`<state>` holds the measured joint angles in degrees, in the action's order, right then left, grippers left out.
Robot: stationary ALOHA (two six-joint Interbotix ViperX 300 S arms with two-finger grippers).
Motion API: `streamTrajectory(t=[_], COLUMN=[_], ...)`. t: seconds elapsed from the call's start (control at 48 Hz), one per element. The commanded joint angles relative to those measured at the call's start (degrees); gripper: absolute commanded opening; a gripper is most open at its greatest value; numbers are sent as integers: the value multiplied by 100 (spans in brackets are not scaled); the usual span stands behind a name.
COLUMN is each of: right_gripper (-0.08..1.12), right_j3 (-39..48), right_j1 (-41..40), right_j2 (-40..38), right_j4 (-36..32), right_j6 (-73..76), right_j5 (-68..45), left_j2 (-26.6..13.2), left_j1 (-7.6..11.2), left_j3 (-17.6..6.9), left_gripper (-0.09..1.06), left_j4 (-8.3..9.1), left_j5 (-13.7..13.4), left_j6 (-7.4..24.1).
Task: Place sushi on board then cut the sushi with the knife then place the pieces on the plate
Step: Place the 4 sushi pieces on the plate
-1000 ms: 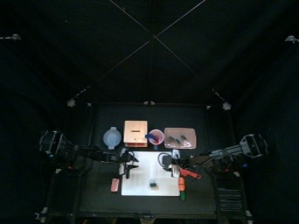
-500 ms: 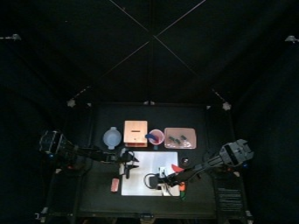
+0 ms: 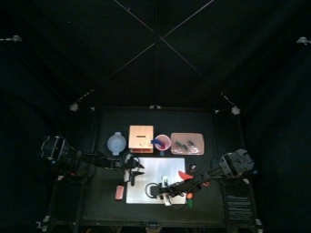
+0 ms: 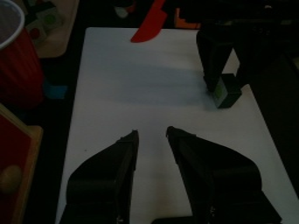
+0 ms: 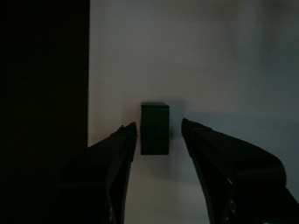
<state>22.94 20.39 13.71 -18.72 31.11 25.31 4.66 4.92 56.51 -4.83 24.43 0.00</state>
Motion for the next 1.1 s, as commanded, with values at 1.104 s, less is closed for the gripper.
streamTrajectory(t=[1.104], right_gripper=[65], right_j3=[2338], right_j1=[-2522], right_j2=[-3313], right_j4=[-229], right_j6=[9], right_j5=[53], left_j2=[26], left_j1=[0], left_j3=[-123], left_gripper=[74], left_j4=[-9], left_j5=[18], left_j6=[26])
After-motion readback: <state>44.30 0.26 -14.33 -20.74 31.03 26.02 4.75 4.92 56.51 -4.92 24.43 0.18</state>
